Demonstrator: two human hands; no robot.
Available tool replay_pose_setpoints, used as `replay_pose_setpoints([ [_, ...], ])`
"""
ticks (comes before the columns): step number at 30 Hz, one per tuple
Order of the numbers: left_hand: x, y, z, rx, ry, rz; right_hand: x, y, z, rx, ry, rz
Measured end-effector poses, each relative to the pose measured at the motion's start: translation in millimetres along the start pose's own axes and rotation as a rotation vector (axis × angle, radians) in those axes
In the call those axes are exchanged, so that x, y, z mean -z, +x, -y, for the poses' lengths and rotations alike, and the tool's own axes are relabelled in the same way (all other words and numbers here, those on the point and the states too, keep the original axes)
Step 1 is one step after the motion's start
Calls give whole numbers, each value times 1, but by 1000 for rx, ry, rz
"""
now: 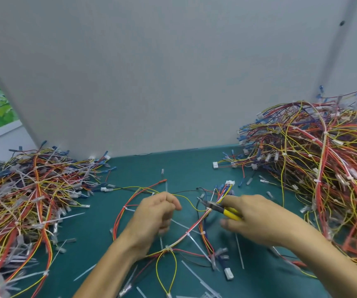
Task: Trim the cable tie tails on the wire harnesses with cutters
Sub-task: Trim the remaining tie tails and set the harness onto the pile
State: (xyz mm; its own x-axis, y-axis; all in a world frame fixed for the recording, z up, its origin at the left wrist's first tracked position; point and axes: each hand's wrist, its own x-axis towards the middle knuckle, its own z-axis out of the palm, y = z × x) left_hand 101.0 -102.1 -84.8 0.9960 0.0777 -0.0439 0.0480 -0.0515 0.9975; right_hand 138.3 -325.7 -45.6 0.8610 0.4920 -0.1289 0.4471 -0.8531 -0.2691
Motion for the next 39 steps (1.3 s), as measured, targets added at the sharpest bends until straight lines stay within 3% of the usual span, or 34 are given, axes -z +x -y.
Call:
replay_pose_setpoints([
  [3, 8, -10, 1, -223, 471, 47, -3, 2, -3, -32, 11, 34],
  [5, 10, -14, 3, -281, 699, 76, -5, 2, -3, -48, 3, 32],
  [11, 4, -11, 11, -382, 1004, 184, -3, 1, 0, -110, -67, 28],
  [16, -5, -12, 19, -501, 1081, 109, -3, 2, 1, -104, -77, -2],
  [21, -16, -13, 24, -552, 961, 69, -2, 2, 0, -68, -84, -41],
  [24, -17, -10, 24, -398, 810, 16, 0, 2, 0, -37, -60, -79],
  [29, -11, -3, 21, -87, 361, -10, 0, 3, -2, 67, -113, -111],
  [39, -7, 0, 20, -39, 116, -44, 0, 3, -3, 148, -267, -101],
])
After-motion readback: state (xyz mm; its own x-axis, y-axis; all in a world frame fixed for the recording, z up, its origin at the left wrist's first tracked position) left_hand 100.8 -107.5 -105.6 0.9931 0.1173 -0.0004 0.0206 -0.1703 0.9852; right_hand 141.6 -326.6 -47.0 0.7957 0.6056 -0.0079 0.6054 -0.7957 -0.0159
